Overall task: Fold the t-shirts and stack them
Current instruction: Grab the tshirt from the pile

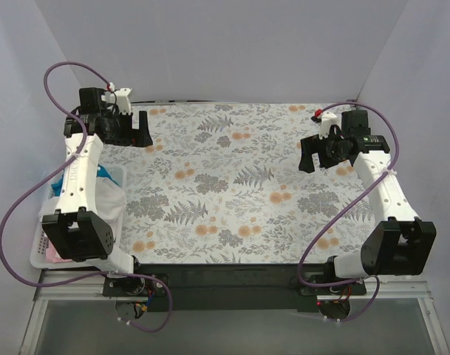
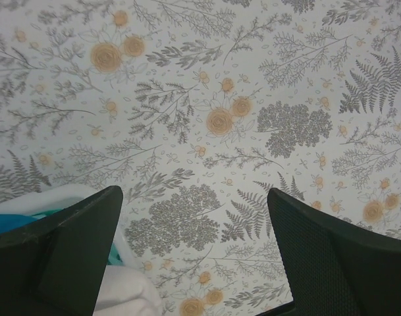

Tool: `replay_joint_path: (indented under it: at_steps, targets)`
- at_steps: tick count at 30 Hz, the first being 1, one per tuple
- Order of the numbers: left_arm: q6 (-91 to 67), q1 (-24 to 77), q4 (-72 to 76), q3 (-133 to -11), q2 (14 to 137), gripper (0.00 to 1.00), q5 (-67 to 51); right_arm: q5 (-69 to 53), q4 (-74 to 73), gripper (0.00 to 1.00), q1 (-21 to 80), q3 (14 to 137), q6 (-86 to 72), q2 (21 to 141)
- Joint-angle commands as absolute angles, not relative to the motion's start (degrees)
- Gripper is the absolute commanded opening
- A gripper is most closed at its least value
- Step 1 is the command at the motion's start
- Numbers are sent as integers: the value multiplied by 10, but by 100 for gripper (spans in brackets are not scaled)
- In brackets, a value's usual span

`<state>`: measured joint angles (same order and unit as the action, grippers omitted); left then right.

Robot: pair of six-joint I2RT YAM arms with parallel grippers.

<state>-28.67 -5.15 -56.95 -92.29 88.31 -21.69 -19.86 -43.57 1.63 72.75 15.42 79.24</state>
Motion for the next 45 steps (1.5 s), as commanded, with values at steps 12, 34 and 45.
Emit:
replay_joint_path:
  at_steps: [12, 34, 45]
  targets:
    - [-163, -55, -779, -930, 691, 94, 93, -233, -463, 98, 15, 722, 205, 778]
    - [94, -203, -668, -748, 704, 97, 134, -250, -517, 98, 31, 786, 214, 836]
    - [141, -258, -641, -669, 716, 95, 71, -239, -525, 98, 37, 798, 210, 853]
